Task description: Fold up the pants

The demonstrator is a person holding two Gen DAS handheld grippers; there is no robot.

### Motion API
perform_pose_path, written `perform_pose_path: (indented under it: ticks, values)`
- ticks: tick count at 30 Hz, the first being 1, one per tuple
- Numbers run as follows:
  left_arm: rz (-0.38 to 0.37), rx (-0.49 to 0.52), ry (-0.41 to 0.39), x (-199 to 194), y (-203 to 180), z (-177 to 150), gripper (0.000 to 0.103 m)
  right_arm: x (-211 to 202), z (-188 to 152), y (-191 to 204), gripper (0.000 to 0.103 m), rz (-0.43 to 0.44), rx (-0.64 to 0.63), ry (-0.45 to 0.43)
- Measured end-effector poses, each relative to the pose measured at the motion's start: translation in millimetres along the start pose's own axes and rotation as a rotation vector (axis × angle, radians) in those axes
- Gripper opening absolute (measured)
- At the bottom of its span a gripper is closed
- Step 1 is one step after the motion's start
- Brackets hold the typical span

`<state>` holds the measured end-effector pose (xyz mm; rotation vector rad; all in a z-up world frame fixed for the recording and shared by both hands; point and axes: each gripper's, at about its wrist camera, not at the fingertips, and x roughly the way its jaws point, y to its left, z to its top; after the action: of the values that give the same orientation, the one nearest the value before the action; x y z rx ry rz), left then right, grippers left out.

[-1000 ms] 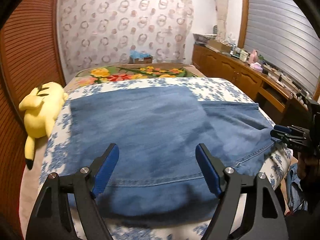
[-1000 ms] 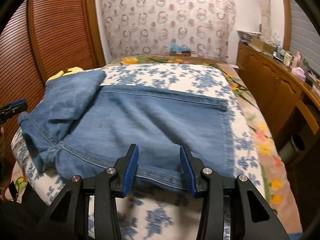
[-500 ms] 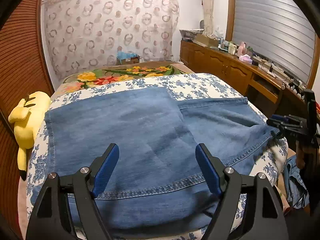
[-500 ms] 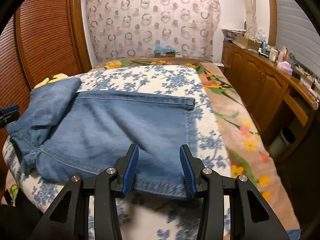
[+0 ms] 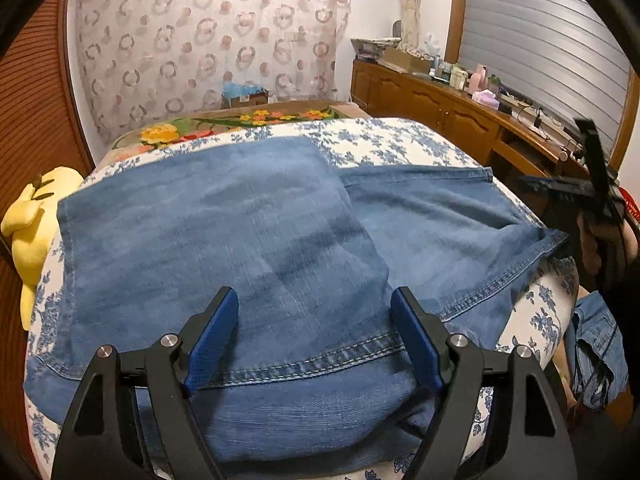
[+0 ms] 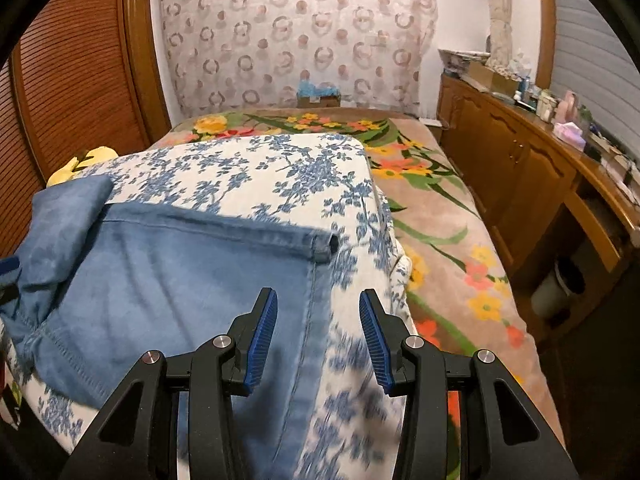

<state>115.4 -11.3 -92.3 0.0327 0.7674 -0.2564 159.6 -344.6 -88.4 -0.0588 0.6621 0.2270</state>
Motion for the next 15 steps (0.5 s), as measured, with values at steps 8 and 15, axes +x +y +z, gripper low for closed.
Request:
perform_pose_path:
  ticks: [8,15]
  values:
    - [-0.008,0.006,0.039,13,-1,-6,0.079,59,26,-18,0.044,0.038,-0.012,0.106]
    - [-0.015,-0.002,0.058,19,1,-10,0.079,72,38,-19,0.01,0.088,-0.047,0.113]
